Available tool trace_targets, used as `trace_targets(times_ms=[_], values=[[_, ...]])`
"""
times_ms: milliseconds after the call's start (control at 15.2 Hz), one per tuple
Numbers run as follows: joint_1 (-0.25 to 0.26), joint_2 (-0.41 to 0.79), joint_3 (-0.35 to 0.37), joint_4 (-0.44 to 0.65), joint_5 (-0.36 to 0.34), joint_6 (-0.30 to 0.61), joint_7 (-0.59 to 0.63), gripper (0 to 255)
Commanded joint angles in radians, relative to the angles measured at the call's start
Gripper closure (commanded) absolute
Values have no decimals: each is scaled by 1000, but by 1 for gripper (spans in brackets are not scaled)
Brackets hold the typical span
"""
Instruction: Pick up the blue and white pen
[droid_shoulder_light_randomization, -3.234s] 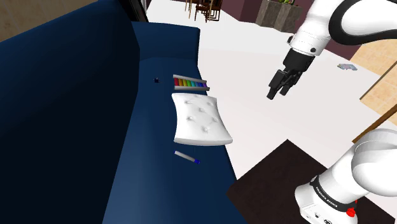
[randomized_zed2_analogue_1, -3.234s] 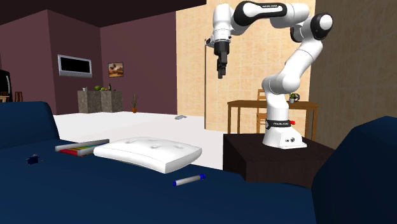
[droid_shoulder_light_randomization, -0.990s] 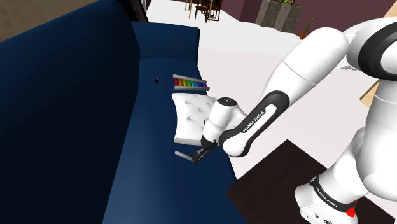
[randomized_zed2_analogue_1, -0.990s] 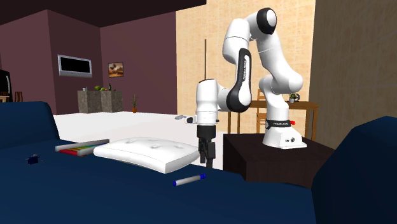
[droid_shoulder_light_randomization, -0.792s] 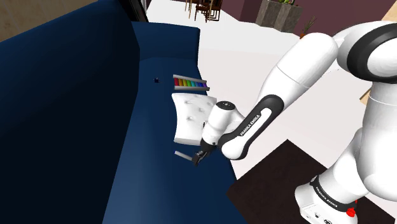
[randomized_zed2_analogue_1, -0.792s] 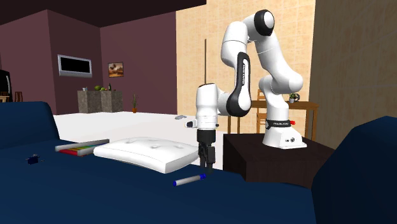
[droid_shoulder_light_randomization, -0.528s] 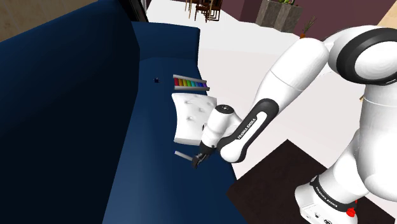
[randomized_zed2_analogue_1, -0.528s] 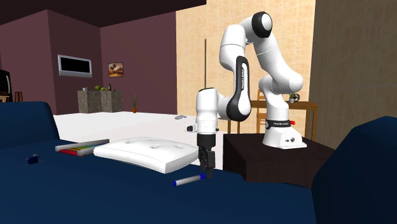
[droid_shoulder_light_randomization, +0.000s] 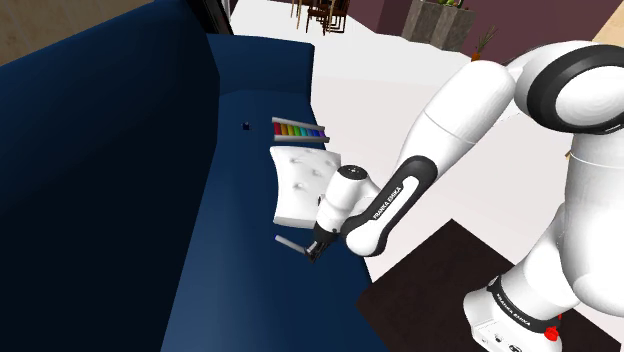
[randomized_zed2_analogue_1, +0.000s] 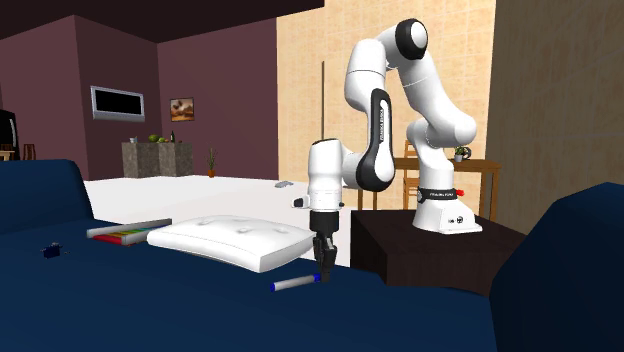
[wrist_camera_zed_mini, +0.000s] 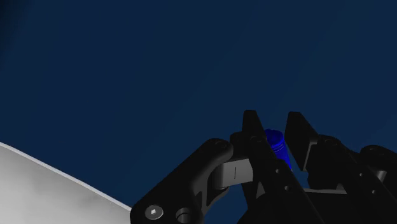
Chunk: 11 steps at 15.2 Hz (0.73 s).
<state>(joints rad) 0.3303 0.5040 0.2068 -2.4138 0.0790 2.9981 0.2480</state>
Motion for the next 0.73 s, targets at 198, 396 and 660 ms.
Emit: trace_targets(times_ms=[198,396,660], values=[[-8,-32,8,-11,4,-21,-2,255],[-18,-79,19,-24,11,-54,-2,255],[-30,-140,34,-38,22,-102,-5,255]])
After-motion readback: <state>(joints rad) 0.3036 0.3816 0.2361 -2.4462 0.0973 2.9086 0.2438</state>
